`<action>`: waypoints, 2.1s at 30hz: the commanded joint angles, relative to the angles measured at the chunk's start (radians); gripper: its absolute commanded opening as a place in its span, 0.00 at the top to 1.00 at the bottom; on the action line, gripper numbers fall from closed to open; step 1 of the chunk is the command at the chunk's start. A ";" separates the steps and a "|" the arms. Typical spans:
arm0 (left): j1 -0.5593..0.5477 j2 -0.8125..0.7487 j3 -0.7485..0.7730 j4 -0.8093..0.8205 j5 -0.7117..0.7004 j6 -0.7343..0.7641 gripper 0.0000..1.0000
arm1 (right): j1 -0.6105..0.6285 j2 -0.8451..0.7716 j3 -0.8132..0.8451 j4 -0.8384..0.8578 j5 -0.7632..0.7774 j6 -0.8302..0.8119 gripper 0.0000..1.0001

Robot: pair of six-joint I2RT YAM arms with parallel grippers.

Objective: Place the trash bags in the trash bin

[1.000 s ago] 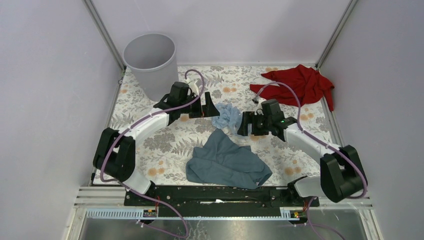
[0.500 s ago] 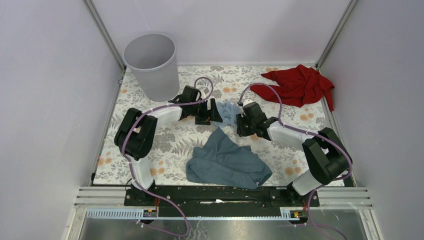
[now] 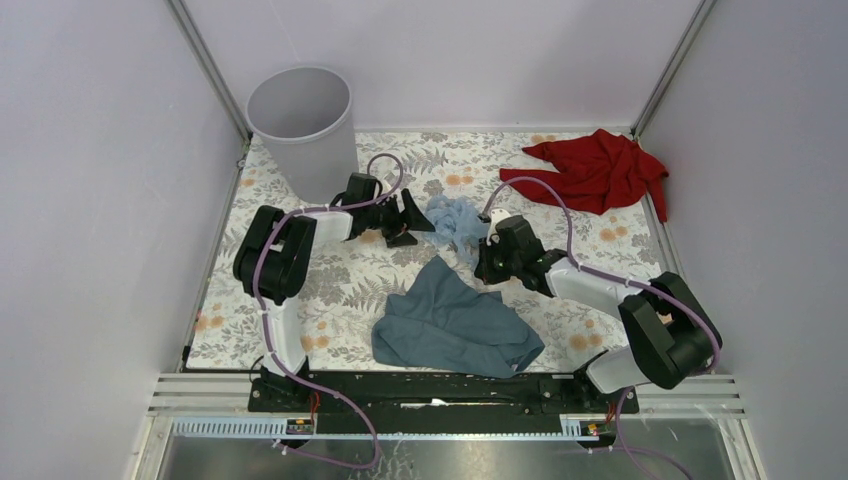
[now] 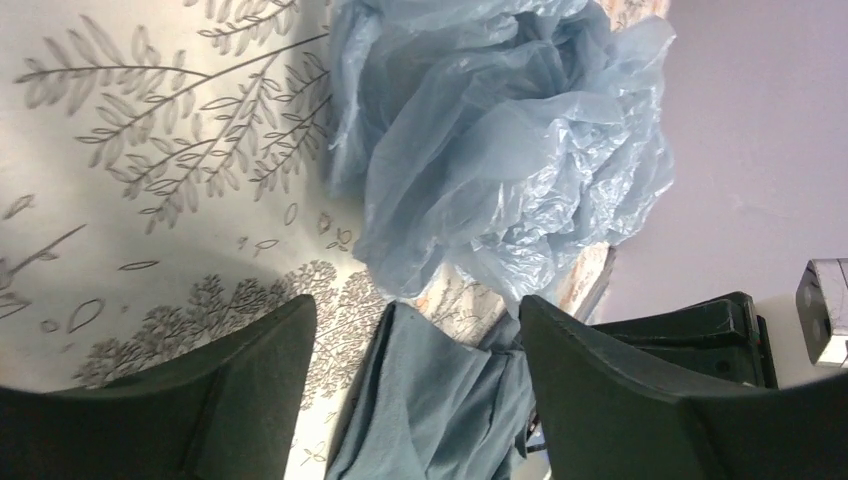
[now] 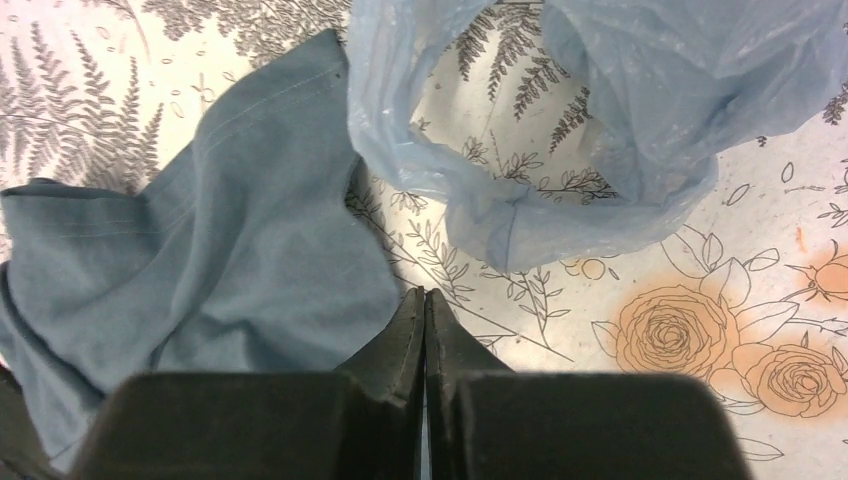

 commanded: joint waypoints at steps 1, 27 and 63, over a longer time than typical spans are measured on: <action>-0.011 0.033 -0.015 0.134 0.087 -0.077 0.17 | 0.000 -0.064 0.015 0.010 -0.041 0.016 0.97; -0.011 0.008 -0.023 0.143 0.097 -0.104 0.19 | 0.069 0.007 0.083 0.203 -0.170 0.011 1.00; 0.177 -0.689 -0.179 0.331 0.105 0.170 1.00 | -0.107 -0.300 0.025 -0.191 0.456 0.077 1.00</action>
